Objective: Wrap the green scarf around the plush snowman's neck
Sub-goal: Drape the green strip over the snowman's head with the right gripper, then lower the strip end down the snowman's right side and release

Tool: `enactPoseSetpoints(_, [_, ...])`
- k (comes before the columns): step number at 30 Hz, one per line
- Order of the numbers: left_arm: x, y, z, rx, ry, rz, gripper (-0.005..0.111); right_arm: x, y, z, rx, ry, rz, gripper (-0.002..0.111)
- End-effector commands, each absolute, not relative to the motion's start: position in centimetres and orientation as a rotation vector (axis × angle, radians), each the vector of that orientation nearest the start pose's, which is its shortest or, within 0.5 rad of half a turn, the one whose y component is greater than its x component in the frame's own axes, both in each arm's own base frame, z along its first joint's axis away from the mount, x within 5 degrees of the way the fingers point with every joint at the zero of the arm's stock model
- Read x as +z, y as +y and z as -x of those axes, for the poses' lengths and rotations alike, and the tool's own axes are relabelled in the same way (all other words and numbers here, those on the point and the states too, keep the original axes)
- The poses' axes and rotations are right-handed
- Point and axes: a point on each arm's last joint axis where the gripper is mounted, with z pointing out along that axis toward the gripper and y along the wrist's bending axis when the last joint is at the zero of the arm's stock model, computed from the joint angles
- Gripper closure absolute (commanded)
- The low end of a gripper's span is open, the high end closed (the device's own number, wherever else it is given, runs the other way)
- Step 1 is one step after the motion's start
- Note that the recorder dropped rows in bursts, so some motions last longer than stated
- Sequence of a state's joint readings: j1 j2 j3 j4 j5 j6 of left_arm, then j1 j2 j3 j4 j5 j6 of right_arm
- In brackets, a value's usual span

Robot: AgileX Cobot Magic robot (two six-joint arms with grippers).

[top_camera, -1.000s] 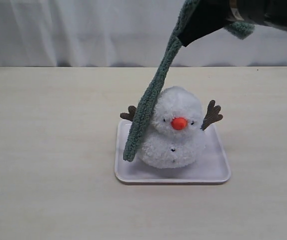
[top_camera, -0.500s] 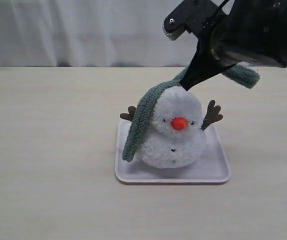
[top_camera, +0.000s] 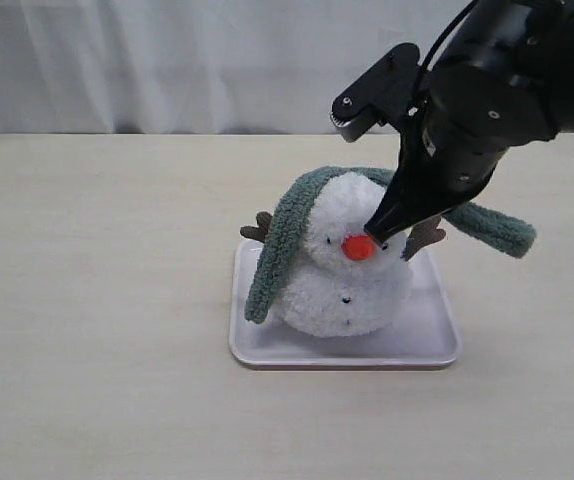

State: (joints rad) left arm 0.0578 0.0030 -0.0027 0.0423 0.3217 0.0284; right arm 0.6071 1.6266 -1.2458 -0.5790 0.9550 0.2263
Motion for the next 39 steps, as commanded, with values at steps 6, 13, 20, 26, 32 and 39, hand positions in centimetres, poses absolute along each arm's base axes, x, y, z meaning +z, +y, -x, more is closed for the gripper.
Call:
enactPoseSetpoints(6, [18.6,0.4,-5.4,0.095,1.790,-0.003,0.107,24.5,15.2,-28.3,-0.442,2.577,0.919,0.104])
enactPoseSetpoints(13, [18.6,0.4,-5.4,0.095,1.790,-0.003,0.107,22.5,15.5,-27.5,-0.330,2.614,0.915,0.104])
enactPoseSetpoints(20, [18.6,0.4,-5.4,0.095,1.790,-0.003,0.107,21.4,16.0,-27.4,-0.265,2.615,0.915,0.104])
enactPoseSetpoints(26, [18.6,0.4,-5.4,0.095,1.790,-0.003,0.107,21.0,16.2,-27.5,-0.257,2.639,0.909,0.078])
enactPoseSetpoints(32, [18.6,0.4,-5.4,0.095,1.790,-0.003,0.107,21.0,16.1,-27.4,-0.267,2.651,0.910,0.043])
enactPoseSetpoints(39, [18.6,0.4,-5.4,0.095,1.790,-0.003,0.107,22.1,15.8,-27.1,-0.289,2.663,0.895,0.032])
